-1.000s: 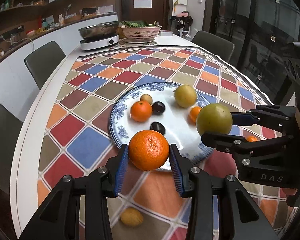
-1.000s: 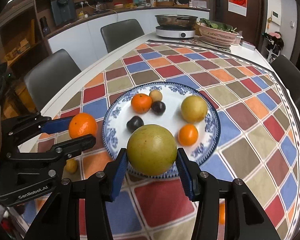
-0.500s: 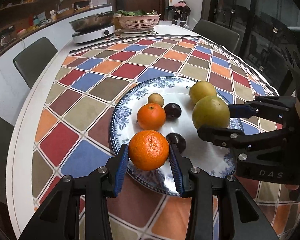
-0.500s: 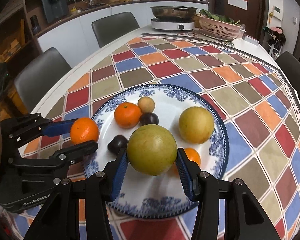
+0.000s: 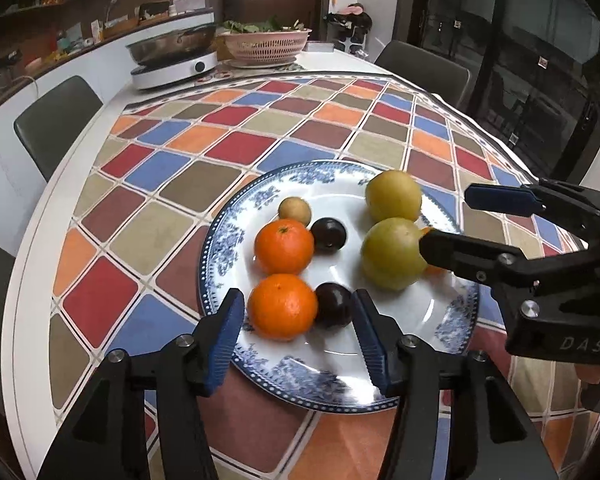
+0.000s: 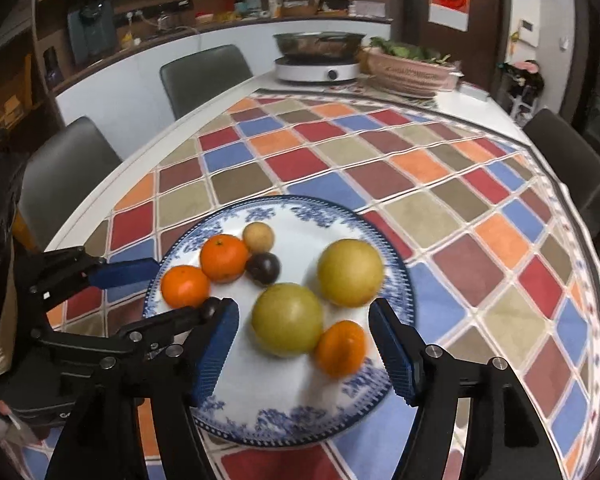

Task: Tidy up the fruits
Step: 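Withdraw both grippers from the plate toward the last loose fruits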

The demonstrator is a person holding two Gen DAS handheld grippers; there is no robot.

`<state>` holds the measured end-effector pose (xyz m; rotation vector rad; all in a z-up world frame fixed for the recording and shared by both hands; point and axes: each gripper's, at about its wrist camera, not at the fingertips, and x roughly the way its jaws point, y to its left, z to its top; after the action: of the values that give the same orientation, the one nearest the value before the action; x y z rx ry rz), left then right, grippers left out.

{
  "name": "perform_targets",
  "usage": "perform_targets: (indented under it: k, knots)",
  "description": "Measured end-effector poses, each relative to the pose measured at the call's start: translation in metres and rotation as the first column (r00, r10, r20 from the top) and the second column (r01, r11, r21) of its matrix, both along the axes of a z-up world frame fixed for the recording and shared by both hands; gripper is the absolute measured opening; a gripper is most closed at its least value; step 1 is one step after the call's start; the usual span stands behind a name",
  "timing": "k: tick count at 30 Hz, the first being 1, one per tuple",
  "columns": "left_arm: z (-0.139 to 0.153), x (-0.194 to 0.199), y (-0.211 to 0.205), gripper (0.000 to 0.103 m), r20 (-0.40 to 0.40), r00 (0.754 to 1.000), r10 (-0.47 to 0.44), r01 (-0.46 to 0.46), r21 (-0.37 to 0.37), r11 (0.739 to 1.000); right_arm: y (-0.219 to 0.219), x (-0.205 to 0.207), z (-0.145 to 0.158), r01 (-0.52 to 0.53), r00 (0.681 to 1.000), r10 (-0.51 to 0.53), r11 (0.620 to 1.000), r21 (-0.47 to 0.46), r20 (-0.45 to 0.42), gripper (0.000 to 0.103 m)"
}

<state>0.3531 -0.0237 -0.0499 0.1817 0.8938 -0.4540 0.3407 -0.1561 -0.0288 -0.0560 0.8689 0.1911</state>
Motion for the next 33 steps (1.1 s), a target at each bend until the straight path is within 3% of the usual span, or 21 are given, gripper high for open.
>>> perform_targets:
  k: [6, 18, 22, 26, 33]
  knots:
    - [0.018, -0.023, -0.007, 0.058, 0.033, 0.999, 0.033, -0.034, 0.044, 0.998, -0.014, -0.021, 0.014, 0.036, 0.999, -0.036, 0.999, -0.002, 0.017, 0.068]
    - [0.063, -0.075, 0.003, 0.061, 0.083, 0.986, 0.143, -0.143, -0.006, 0.990, -0.025, -0.068, 0.041, 0.053, 0.998, -0.054, 0.998, 0.021, 0.045, 0.068]
    - [0.071, -0.099, 0.010, 0.065, 0.116, 0.975, 0.192, -0.192, -0.016, 0.981, -0.026, -0.084, 0.047, 0.060, 0.996, -0.061, 0.998, 0.018, 0.061, 0.068]
    - [0.074, -0.113, 0.018, 0.067, 0.096, 0.965, 0.243, -0.239, -0.048, 0.970, -0.025, -0.097, 0.049, 0.064, 0.996, -0.065, 0.998, 0.021, 0.062, 0.071]
    - [0.074, -0.140, 0.034, 0.070, 0.115, 0.934, 0.338, -0.333, -0.055, 0.941, -0.031, -0.115, 0.050, 0.170, 0.982, -0.172, 0.985, 0.034, 0.083, 0.073]
